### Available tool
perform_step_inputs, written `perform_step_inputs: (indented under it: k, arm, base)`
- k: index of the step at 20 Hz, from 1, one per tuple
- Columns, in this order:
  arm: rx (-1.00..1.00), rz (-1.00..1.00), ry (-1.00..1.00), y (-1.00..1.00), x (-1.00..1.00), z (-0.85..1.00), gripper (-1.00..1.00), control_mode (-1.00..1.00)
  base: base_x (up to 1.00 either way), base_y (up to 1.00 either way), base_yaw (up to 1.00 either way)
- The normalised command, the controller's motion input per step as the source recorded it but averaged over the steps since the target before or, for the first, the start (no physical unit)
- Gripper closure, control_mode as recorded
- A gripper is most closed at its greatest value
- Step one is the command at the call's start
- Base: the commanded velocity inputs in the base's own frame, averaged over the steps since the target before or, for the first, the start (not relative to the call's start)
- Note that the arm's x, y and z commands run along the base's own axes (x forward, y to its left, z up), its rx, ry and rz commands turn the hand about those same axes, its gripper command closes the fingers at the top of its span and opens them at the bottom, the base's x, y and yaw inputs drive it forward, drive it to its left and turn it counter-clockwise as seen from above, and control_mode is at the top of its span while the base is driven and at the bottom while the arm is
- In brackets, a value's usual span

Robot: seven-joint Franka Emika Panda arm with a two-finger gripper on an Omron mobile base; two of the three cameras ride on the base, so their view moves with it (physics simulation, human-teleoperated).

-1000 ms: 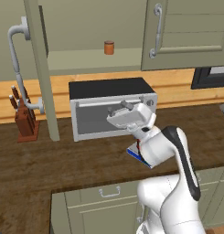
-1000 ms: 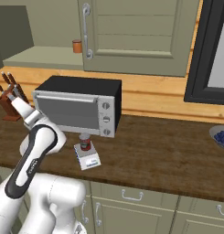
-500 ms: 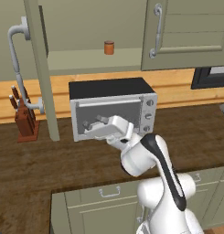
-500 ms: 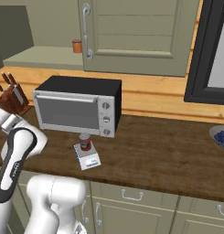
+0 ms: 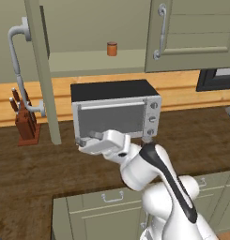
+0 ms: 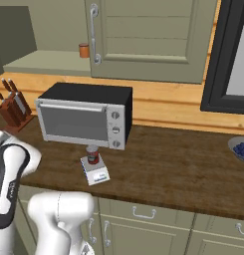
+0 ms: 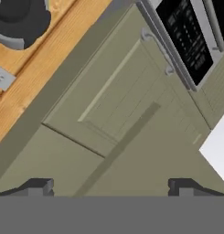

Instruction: Pick the canned food and place it on the digital scale for weighing, and close the cabinet.

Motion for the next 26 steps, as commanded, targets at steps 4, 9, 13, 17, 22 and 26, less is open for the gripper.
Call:
perform_step_inputs:
  k: [4,9,13,17,22,26]
  arm:
    - [0.16,-0.38,-0.17,0.91,-0.98,-0.34,-1.00,-1.00]
    - [0.24,-0.38,-0.20,0.87,-0.99,-0.43,-1.00,-1.00]
    - [0.27,-0.37,-0.19,0.97,-0.96,-0.35,-1.00,-1.00]
    - [0.24,-0.25,-0.10,0.88,-0.73,-0.13,-1.00,-1.00]
    - [0.31,-0.24,0.09,0.74,-0.02,0.00,-1.00,-1.00]
    - [0.40,-0.16,0.21,0.08,0.10,0.19,-1.00,-1.00]
  base:
    - [0.00,0.00,0.00]
    - [0.00,0.00,0.00]
    - [0.00,0.00,0.00]
    - [0.00,0.00,0.00]
    - [0.00,0.00,0.00]
    - [0.00,0.00,0.00]
